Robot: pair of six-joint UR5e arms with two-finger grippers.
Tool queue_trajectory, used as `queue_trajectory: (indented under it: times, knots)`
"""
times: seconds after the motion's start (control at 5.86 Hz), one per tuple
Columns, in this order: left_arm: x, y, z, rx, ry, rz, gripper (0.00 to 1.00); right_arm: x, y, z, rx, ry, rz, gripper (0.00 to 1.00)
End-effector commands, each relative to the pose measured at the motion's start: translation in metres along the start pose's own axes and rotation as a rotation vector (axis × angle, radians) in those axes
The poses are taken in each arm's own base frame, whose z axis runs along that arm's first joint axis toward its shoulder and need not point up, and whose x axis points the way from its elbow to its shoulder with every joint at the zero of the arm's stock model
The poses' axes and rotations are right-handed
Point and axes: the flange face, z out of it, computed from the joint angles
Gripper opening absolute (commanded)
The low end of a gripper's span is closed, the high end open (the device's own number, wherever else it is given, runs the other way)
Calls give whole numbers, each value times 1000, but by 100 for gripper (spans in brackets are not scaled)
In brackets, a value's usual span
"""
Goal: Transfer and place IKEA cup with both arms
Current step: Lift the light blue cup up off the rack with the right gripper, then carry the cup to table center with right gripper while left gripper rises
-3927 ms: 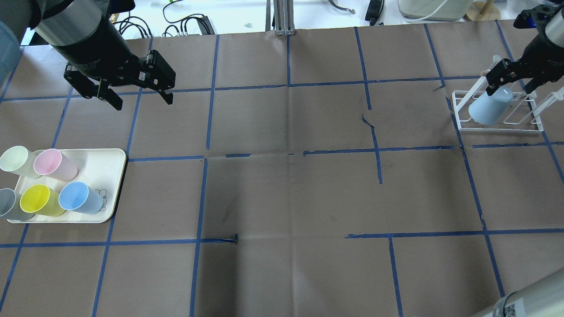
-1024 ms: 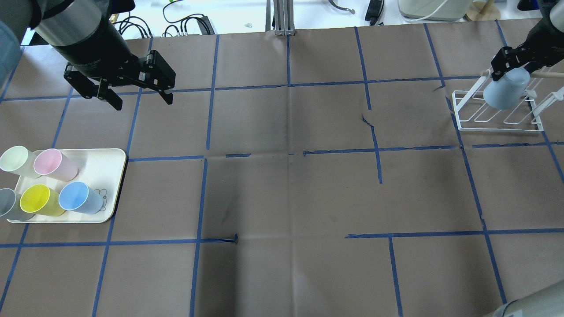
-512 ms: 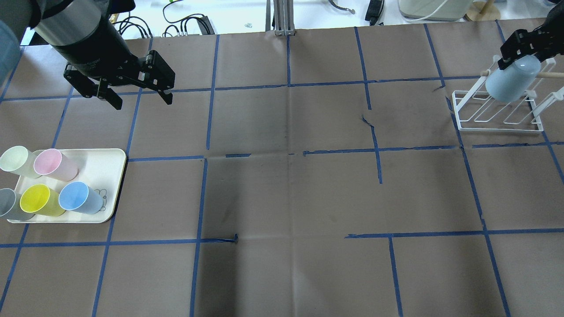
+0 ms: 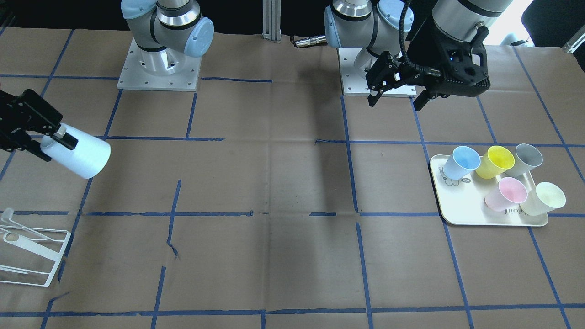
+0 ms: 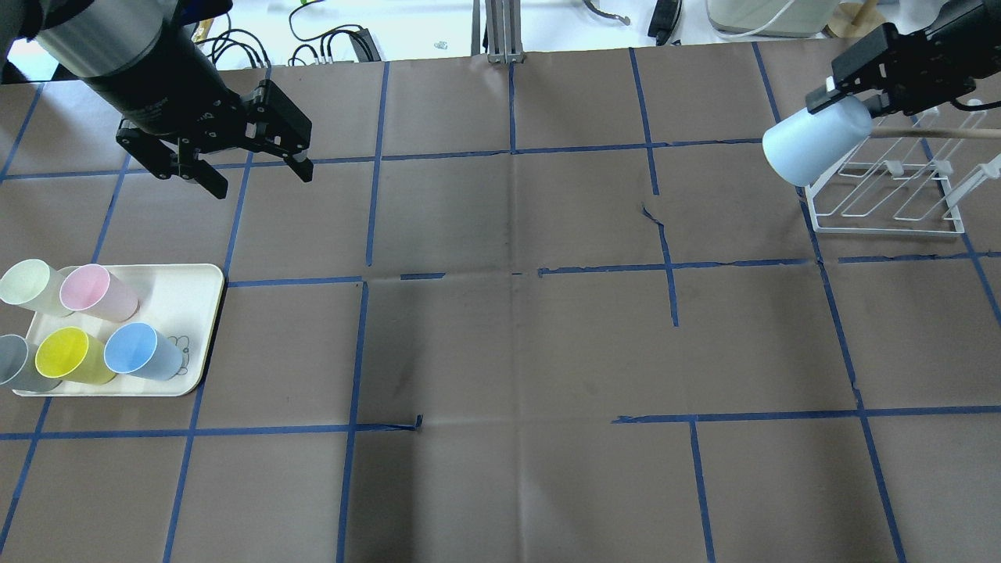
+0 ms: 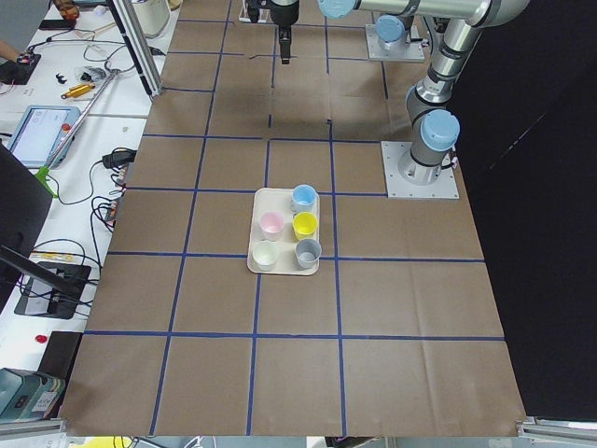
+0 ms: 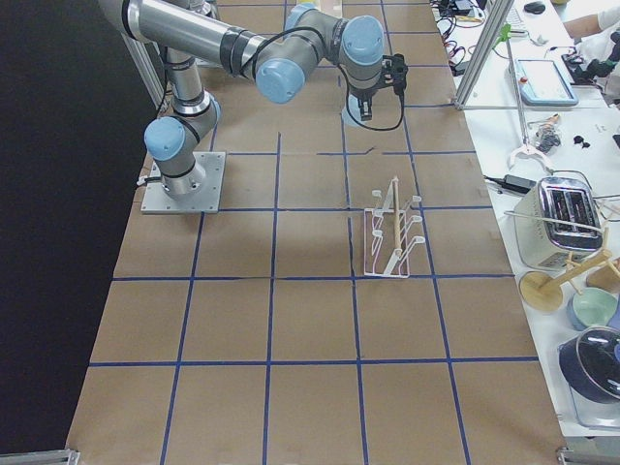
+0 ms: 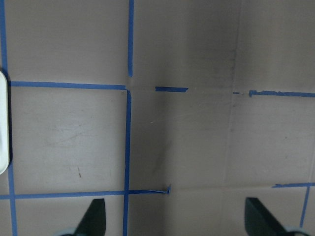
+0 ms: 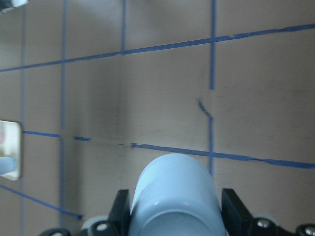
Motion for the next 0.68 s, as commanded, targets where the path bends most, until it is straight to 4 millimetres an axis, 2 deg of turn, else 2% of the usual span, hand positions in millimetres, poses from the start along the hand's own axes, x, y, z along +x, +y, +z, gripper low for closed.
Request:
queue_trajectory:
  times: [0.0,0.17,0.34,0.51]
  knots:
    - [-29,-2,-7,-35,82,-3,98,-26,4,12,37,-351,87,42]
    - [-42,-4,-9,-44,179,-35,98,-46,4,24,40,-467,118,41]
    - [-53,-3,-6,-76,274,-73,98,-81,6,51,9,-545,99,36]
    - [-58,3,4,-133,302,-26,98,-113,11,83,6,-680,116,34]
